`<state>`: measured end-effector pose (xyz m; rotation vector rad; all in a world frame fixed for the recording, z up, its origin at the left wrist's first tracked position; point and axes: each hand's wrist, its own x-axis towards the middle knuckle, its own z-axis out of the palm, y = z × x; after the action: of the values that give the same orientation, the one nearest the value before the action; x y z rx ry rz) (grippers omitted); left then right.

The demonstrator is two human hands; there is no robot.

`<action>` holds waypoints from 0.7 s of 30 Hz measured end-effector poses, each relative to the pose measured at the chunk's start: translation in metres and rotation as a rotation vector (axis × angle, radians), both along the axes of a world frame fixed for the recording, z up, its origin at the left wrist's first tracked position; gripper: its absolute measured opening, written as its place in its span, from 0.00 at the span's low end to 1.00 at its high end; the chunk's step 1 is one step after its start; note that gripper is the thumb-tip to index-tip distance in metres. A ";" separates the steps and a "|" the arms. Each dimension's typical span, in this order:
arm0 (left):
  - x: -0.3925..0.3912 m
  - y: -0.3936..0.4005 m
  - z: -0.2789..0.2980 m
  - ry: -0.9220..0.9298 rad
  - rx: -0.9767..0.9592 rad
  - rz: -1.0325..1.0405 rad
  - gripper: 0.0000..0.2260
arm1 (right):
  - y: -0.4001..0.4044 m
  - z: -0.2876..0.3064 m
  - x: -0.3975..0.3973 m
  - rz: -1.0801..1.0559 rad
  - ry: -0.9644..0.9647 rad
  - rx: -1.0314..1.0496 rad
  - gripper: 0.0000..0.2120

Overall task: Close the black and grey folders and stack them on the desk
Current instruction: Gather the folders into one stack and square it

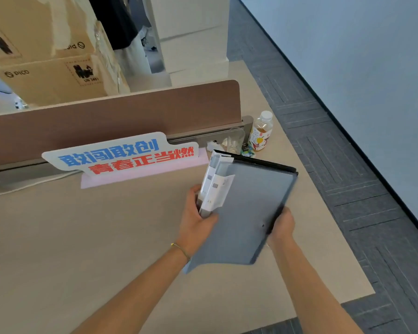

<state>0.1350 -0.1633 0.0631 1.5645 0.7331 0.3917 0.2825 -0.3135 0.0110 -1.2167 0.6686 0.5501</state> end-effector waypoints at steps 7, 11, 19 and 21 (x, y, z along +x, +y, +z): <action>-0.048 0.033 -0.012 0.002 0.173 0.102 0.13 | 0.048 0.038 -0.015 -0.058 -0.317 0.137 0.17; -0.057 0.038 -0.029 0.098 0.116 0.118 0.11 | 0.051 0.015 -0.032 0.019 -0.333 0.056 0.16; -0.040 0.047 -0.009 -0.006 -0.078 0.285 0.20 | 0.074 0.028 -0.029 0.056 -0.291 0.085 0.17; -0.045 0.063 -0.001 0.018 -0.194 0.302 0.20 | 0.086 0.038 -0.030 0.139 -0.262 0.043 0.16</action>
<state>0.0896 -0.0999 0.0626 1.2793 0.9961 0.5119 0.2523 -0.2276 0.0487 -1.2742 0.3509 0.5067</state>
